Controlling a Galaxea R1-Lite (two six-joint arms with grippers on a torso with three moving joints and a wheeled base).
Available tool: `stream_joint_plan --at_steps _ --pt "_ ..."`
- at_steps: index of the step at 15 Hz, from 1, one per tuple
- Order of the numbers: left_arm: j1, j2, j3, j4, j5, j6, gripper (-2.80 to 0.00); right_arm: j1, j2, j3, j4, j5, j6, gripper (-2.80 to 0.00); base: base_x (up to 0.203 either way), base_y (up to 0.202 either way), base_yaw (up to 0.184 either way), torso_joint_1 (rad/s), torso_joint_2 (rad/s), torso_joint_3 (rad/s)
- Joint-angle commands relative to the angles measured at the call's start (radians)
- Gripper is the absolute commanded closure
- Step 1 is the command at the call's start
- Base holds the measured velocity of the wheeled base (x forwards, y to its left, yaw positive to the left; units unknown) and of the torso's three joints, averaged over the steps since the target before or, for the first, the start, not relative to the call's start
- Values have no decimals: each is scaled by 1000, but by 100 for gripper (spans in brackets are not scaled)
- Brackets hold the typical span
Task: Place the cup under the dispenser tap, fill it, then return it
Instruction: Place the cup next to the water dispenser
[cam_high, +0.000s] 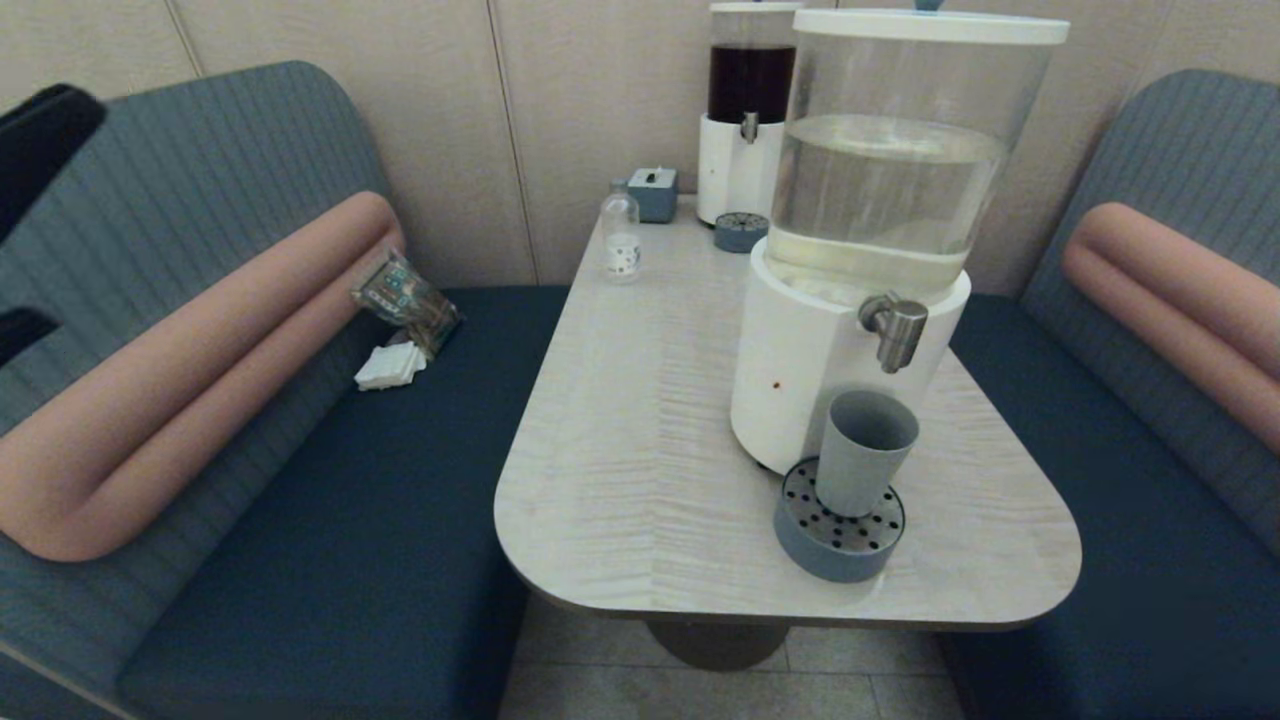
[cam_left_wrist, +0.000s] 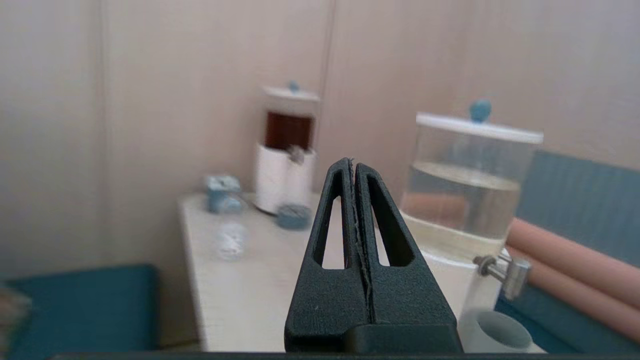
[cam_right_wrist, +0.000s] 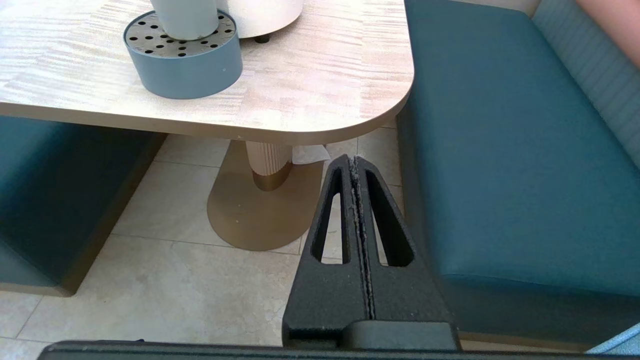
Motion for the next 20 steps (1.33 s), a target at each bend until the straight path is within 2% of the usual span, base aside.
stream_joint_plan --at_steps 1,6,8,10,12,14,15,17,20 --pt "38 -288 104 65 0 -5 0 0 0 0 0 0 0 0 0 0 0 0 0 0" --pt "111 -680 183 354 -8 -3 0 0 0 0 0 0 0 0 0 0 0 0 0 0" --pt "124 -837 198 504 -59 4 0 1 0 0 0 0 0 0 0 0 0 0 0 0" --pt "129 -998 222 708 -117 37 0 0 0 0 0 0 0 0 0 0 0 0 0 0" --pt "133 -1040 280 795 -159 100 0 0 0 0 0 0 0 0 0 0 0 0 0 0" --pt "134 -1036 364 819 -167 131 0 0 0 0 0 0 0 0 0 0 0 0 0 0" --pt "134 -1035 411 821 -148 170 0 0 0 0 0 0 0 0 0 0 0 0 0 0" --pt "134 -1035 469 825 -46 264 0 1 0 0 0 0 0 0 0 0 0 0 0 0" --pt "134 -1035 472 890 48 329 0 0 0 0 0 0 0 0 0 0 0 0 0 0"
